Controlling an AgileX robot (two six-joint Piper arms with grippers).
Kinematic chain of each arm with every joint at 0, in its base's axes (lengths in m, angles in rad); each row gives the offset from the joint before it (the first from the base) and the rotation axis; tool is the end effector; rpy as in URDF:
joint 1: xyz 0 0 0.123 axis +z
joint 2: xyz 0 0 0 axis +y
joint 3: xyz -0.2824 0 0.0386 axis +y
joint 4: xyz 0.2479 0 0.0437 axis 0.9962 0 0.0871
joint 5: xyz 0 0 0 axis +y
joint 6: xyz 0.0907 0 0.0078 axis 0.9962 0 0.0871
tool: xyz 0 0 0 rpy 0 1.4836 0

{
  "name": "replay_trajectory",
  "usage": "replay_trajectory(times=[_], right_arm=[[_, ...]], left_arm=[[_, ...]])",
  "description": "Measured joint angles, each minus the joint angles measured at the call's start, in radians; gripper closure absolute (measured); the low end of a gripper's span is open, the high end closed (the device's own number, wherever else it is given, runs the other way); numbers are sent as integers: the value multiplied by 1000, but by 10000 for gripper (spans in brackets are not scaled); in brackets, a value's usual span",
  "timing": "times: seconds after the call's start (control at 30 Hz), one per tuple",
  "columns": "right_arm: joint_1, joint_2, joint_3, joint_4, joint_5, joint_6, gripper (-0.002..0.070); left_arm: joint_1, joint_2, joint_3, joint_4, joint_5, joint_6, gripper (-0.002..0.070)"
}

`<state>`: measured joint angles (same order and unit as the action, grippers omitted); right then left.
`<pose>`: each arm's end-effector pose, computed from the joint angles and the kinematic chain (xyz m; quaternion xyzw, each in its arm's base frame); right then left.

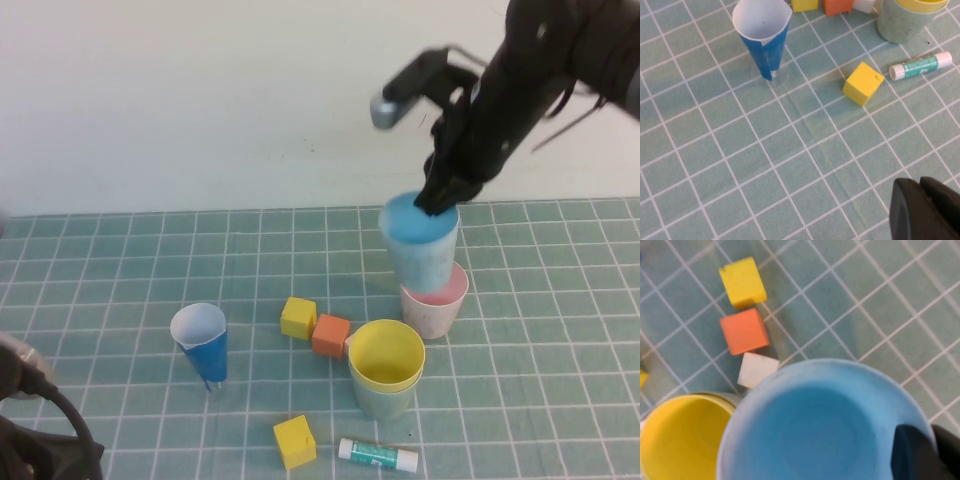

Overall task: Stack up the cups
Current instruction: Place the blue cup on the pink cup

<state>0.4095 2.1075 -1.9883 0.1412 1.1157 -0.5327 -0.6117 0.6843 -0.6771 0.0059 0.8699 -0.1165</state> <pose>0.4231 0.1962 0.2776 -0.4275 0.8768 0.0554 0.2133 0.0967 -0.0673 0.3086 0.2275 0.8963 -0.1329 0.3566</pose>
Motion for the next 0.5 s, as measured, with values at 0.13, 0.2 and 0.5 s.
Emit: replay_trajectory(times=[0.13,0.2,0.5], right_arm=[[-4,21,87,-2,-103,15,657],[-9,26,99,-9,-126,30,657],[-55,31,101,-44,-165,96,657]], left_arm=[[0,0,0,4,0,0,676],[0,0,0,4,4,0,676],[0,0,0,12,0,3,676]])
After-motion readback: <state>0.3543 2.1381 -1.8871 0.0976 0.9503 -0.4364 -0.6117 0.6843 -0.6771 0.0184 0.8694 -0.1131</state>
